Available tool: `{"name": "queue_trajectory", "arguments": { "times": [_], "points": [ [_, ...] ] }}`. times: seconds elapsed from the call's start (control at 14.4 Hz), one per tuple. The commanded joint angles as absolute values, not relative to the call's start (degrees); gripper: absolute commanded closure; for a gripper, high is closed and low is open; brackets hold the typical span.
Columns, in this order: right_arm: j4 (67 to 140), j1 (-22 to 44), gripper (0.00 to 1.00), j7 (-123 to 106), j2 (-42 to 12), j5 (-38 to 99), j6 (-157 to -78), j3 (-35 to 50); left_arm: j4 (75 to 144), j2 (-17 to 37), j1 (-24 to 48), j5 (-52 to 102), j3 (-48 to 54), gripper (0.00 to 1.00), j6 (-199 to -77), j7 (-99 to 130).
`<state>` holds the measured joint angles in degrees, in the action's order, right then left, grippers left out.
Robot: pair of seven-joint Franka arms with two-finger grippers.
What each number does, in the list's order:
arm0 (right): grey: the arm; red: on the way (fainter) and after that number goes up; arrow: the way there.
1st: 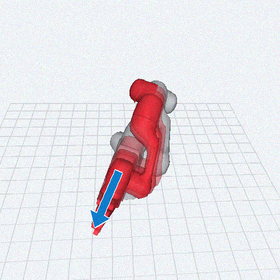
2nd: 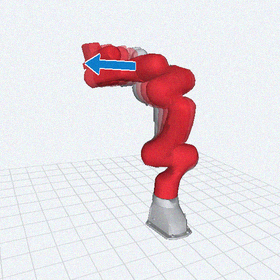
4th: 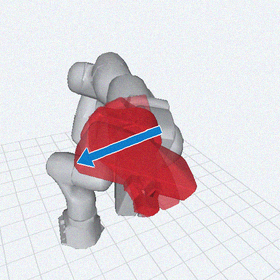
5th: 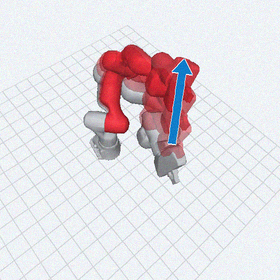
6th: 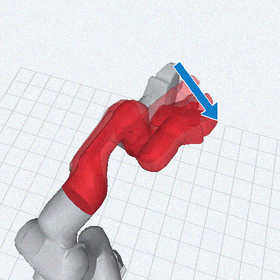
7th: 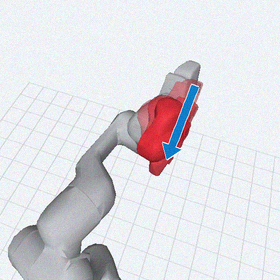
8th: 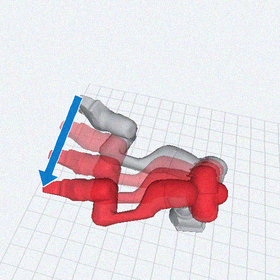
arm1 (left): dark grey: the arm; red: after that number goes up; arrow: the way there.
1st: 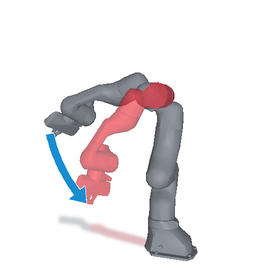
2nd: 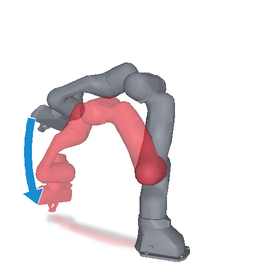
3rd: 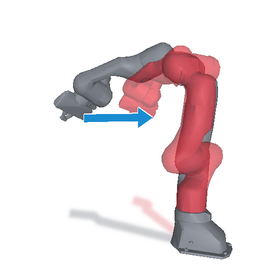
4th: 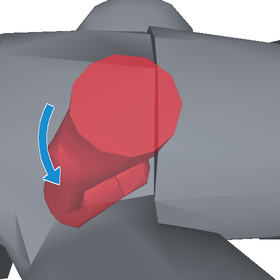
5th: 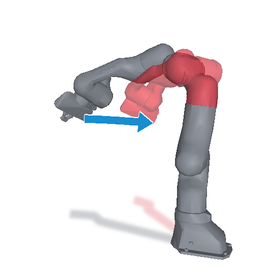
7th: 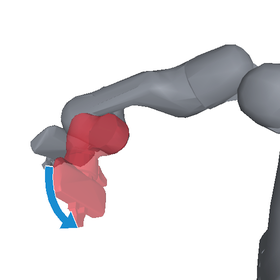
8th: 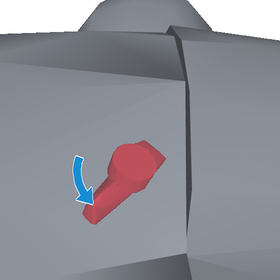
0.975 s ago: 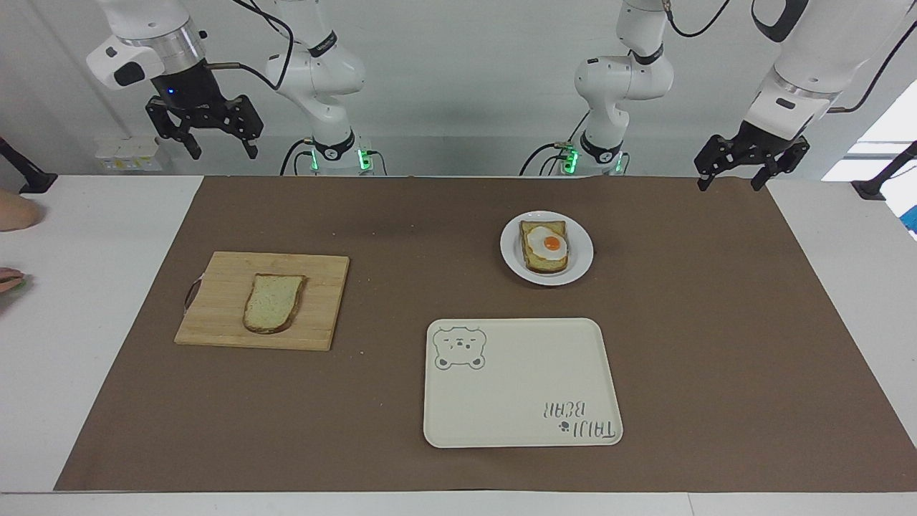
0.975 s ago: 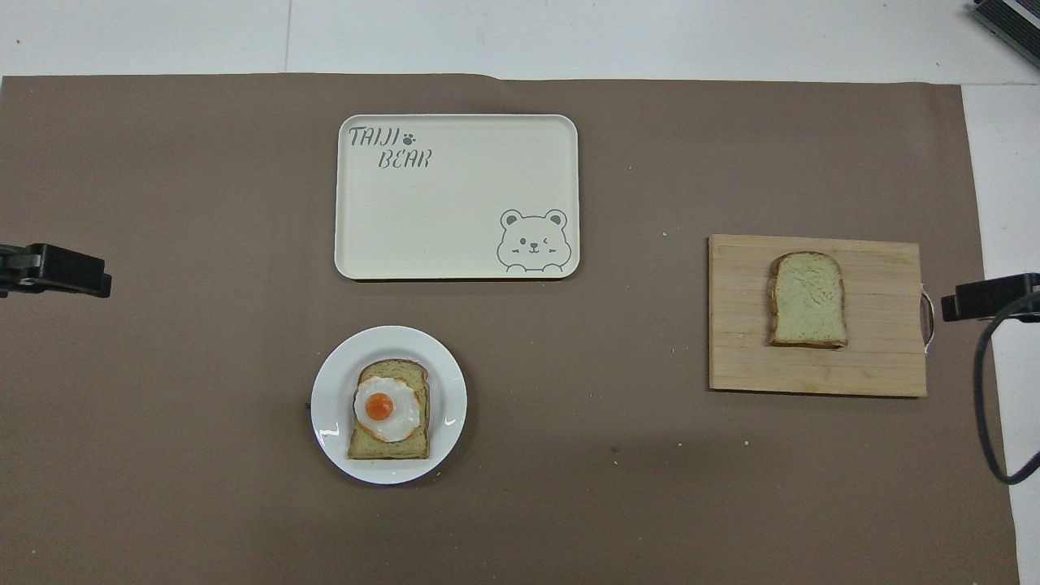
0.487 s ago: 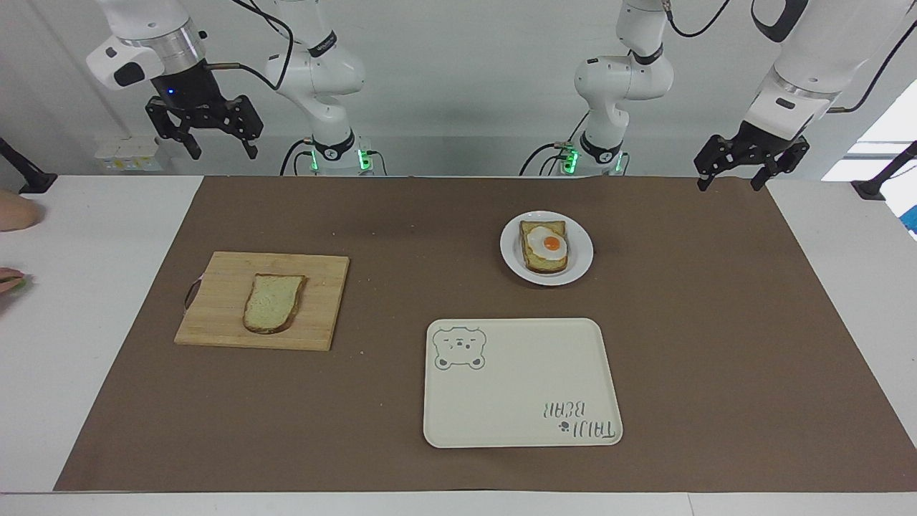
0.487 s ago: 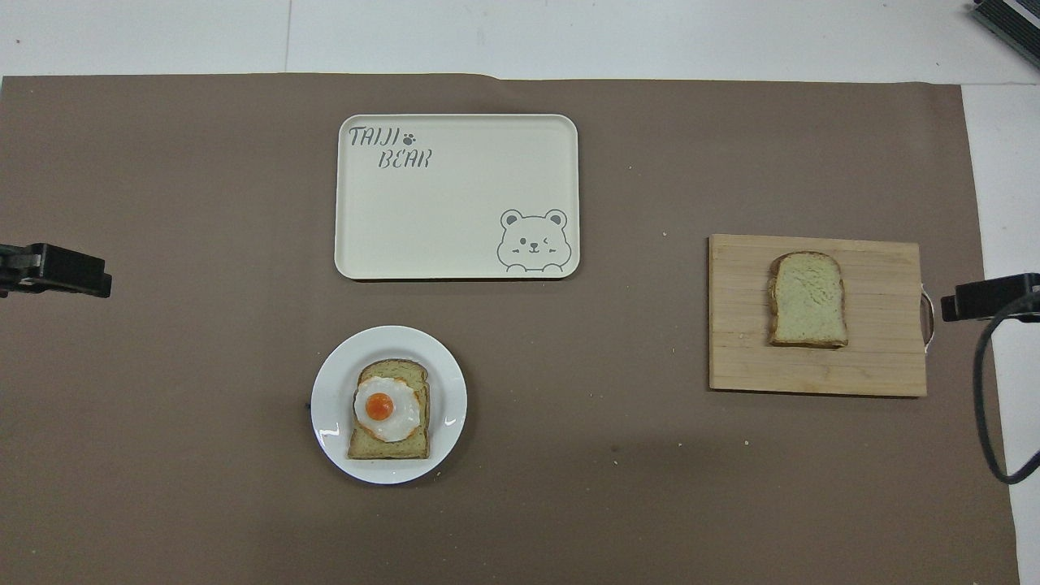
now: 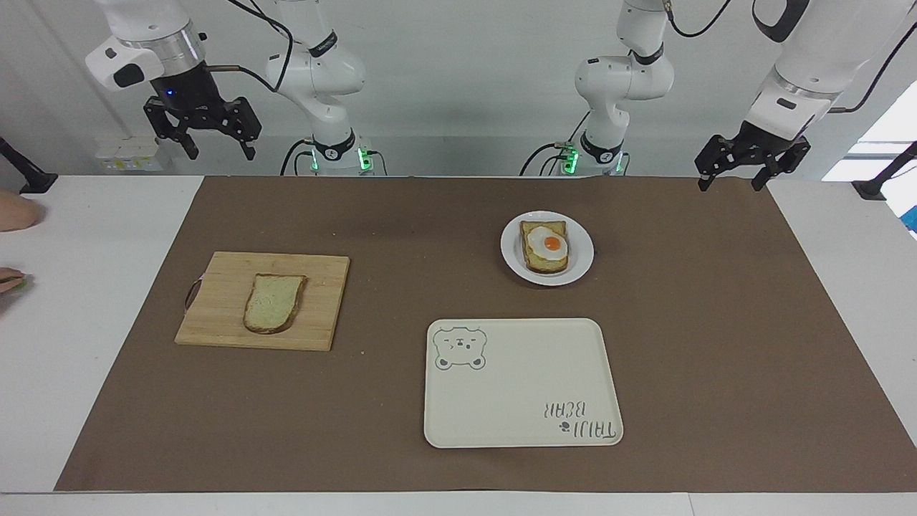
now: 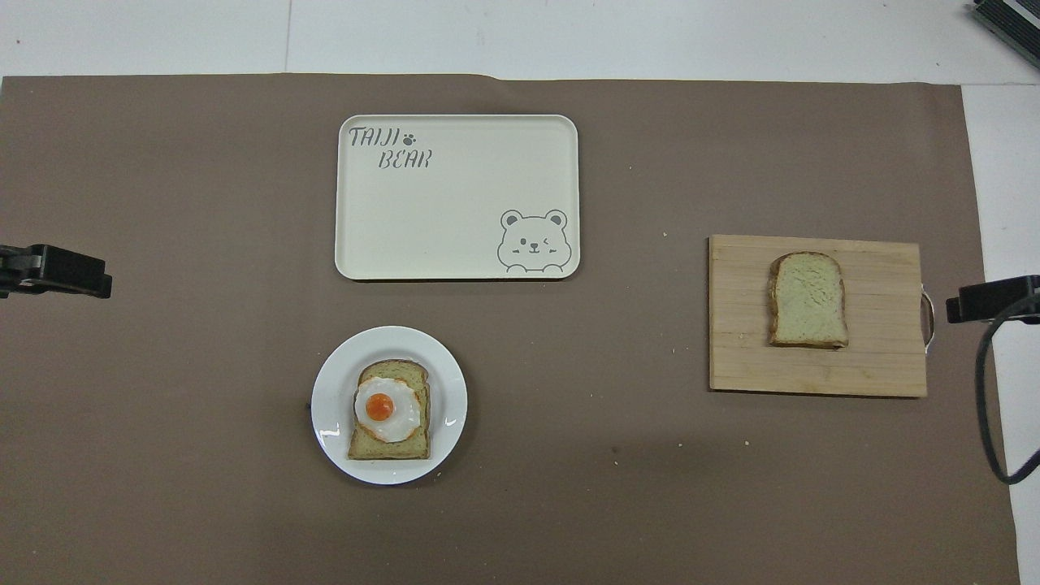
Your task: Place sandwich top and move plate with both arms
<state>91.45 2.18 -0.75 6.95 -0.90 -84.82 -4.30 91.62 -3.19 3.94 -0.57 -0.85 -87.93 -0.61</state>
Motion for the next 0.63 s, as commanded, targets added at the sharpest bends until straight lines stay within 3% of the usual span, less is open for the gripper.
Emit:
{"name": "queue_trajectory", "arguments": {
  "times": [0.0,0.56],
  "points": [
    [93.1,1.5,0.00,-2.4,8.3,-1.8,-85.5,-4.0,92.4,-4.3,3.4,0.1,-0.7,0.00,-87.4,-0.3],
    [95.1,1.7,0.00,-3.3,9.0,-1.0,-85.6,-3.8,92.4,-4.3,3.4,0.1,-0.7,0.00,-87.4,-0.3]
  ]
}}
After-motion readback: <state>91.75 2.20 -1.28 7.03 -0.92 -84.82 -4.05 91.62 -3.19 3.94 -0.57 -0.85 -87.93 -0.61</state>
